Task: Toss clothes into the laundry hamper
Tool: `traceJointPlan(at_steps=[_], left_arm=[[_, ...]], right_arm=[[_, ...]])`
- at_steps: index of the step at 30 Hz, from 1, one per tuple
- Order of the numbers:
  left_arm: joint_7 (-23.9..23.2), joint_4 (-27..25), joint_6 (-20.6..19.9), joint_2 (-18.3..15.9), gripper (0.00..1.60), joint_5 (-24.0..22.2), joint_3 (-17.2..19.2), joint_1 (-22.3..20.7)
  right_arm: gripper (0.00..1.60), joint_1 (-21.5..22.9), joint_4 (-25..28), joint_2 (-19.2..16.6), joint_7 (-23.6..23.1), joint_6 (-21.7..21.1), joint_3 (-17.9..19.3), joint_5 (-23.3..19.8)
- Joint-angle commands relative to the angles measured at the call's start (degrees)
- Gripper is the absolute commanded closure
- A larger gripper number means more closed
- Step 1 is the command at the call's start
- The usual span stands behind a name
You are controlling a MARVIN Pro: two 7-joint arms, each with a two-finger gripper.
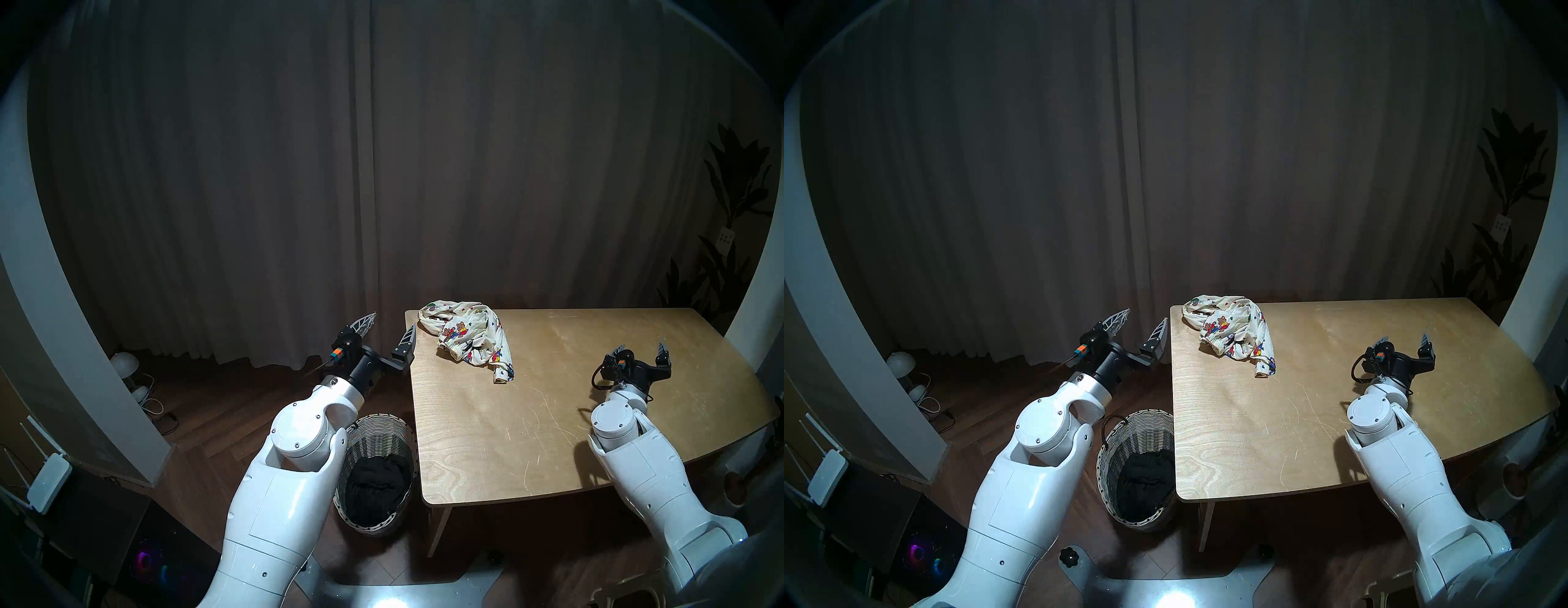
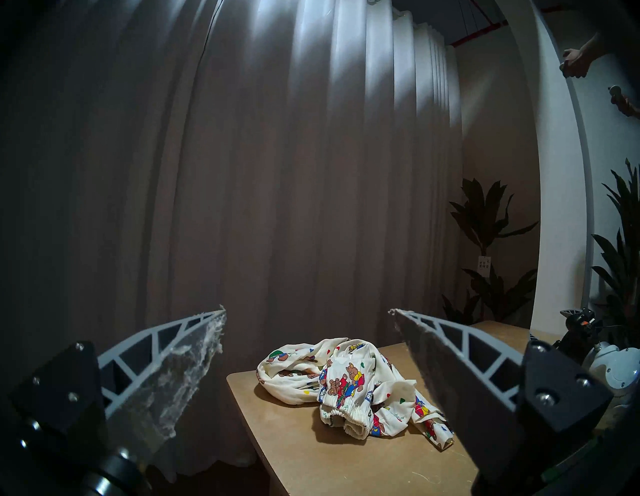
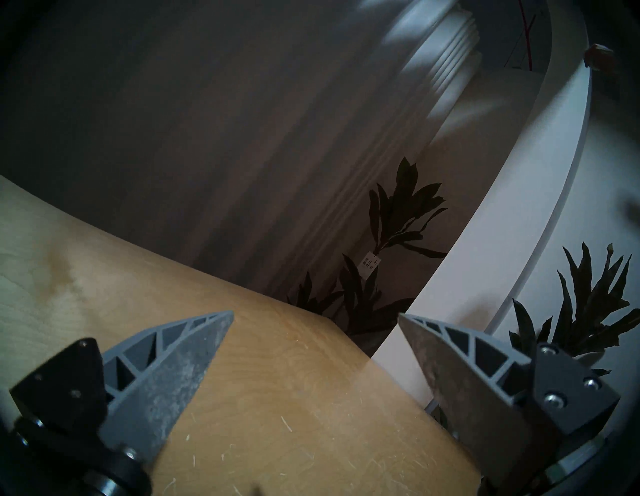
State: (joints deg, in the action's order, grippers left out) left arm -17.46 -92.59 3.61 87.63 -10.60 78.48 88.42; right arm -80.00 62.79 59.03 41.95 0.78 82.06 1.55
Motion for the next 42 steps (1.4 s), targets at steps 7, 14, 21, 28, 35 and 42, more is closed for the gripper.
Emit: traceJointPlan(at_steps=[7, 14, 21, 28, 35, 42], left_arm=[[2.5, 5.6, -4.3, 2.2, 0.00, 2.5, 0.1, -10.4], [3.4, 9.2, -6.3, 3.5, 0.00, 3.7, -1.4, -13.4], [4.6, 13.7, -8.7, 4.9, 0.00, 5.1, -3.0, -16.7], [5.7, 18.5, -11.1, 6.9, 0.00, 6.6, -5.2, -19.9], [6.6, 22.8, -13.2, 9.2, 0.00, 7.8, -7.3, -23.6], [7.6, 26.6, -15.1, 11.0, 0.00, 8.9, -8.5, -27.1]], right_arm=[[0.00, -1.6, 1.9, 2.1, -2.3, 1.3, -1.6, -1.4], [0.00, -2.9, 2.8, 3.9, -3.8, 1.9, -3.9, -2.0], [0.00, -4.1, 3.6, 5.2, -5.3, 2.4, -6.2, -2.9], [0.00, -5.2, 5.0, 6.2, -6.5, 3.3, -8.0, -3.6], [0.00, -5.5, 6.7, 6.1, -7.3, 4.0, -8.7, -4.3], [0.00, -5.8, 8.2, 5.4, -7.8, 4.7, -8.7, -4.9]])
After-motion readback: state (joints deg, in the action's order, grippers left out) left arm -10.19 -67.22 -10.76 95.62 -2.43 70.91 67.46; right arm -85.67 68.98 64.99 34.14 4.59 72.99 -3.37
